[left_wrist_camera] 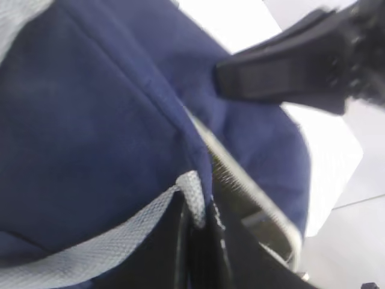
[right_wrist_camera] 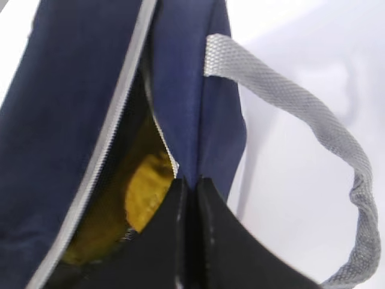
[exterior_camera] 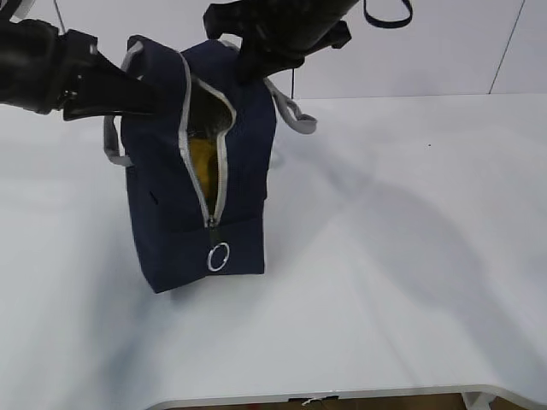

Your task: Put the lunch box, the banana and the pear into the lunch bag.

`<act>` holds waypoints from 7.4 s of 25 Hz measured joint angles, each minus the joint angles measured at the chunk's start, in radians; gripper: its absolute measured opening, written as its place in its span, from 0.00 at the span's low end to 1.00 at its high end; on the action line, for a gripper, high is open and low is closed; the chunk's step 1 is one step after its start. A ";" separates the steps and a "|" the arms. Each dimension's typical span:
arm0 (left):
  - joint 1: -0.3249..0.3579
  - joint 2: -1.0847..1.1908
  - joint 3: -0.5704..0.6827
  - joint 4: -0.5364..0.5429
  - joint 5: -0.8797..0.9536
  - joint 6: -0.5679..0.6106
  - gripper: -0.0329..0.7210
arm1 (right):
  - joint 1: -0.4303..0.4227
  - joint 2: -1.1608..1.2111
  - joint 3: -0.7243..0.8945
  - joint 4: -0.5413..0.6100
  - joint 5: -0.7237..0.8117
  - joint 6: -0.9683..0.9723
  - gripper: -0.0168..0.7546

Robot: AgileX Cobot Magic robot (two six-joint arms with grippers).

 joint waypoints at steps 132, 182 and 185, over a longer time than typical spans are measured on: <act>-0.464 -0.059 0.117 -0.062 -0.301 0.251 0.54 | -0.081 -1.138 1.263 0.340 -0.265 -0.669 0.48; -0.463 0.038 0.117 -0.293 -0.277 0.382 0.03 | -0.081 -0.732 1.304 0.666 -0.477 -1.393 0.47; -0.463 0.038 0.117 -0.293 -0.277 0.382 0.03 | -0.081 -0.693 1.304 0.704 -0.500 -1.393 0.47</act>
